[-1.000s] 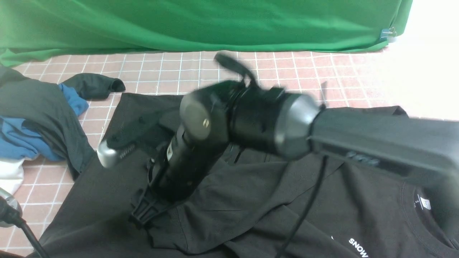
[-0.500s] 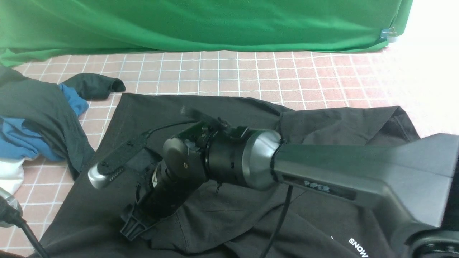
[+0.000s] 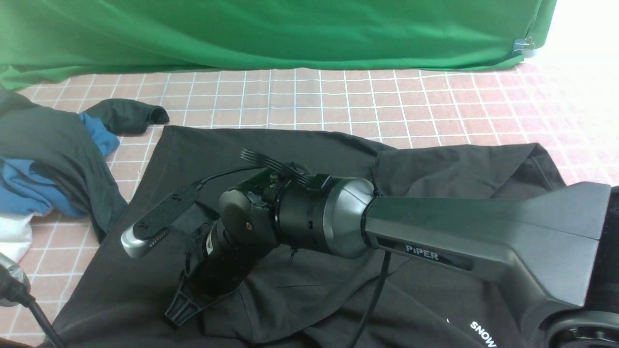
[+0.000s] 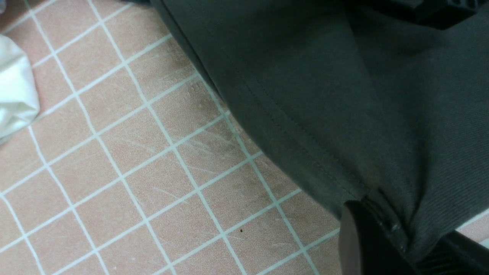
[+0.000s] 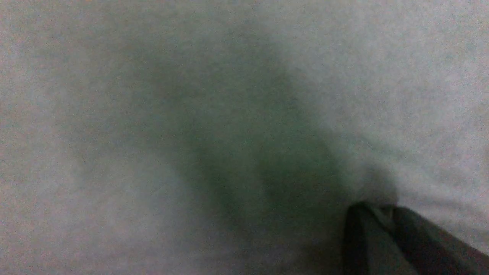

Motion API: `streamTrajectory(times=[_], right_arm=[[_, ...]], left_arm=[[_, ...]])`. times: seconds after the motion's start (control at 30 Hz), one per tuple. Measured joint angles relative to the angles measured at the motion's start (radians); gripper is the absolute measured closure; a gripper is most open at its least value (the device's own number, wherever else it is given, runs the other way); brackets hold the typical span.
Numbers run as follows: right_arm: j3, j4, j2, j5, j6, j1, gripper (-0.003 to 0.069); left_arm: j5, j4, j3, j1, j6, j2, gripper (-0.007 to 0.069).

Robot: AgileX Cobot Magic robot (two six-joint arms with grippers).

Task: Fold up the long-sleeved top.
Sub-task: Use the right arm to drag and drop the cuff onto the cuffclosest to the right arm

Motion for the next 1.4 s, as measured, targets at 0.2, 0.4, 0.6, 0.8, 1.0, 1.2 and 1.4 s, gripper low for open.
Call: streamTrajectory(times=[0.2, 0.4, 0.6, 0.8, 1.0, 1.2, 1.4], right_arm=[[-0.039, 0.001, -0.087, 0.012, -0.003, 0.000, 0.0580], [-0.063, 0.015, -0.117, 0.013, -0.005, 0.011, 0.0580], [-0.063, 0.016, -0.116, 0.019, -0.006, 0.028, 0.0580], [-0.063, 0.022, -0.116, 0.019, -0.002, 0.034, 0.0571], [-0.061, 0.024, -0.116, 0.024, 0.001, 0.035, 0.0298], [-0.060, -0.033, -0.165, 0.143, 0.007, 0.036, 0.0120], [-0.059, -0.289, -0.288, 0.312, 0.091, 0.036, 0.0393]], left_arm=[[0.000, -0.003, 0.000, 0.000, 0.000, 0.000, 0.0575], [0.000, -0.006, 0.000, 0.000, 0.004, 0.000, 0.0575], [0.000, -0.006, 0.000, 0.000, 0.004, 0.000, 0.0575], [0.000, -0.006, 0.000, 0.000, 0.004, 0.000, 0.0575], [0.000, -0.006, 0.000, 0.000, 0.004, 0.000, 0.0575], [0.000, -0.006, 0.000, 0.000, 0.004, 0.000, 0.0575], [0.000, -0.006, 0.000, 0.000, 0.004, 0.000, 0.0575]])
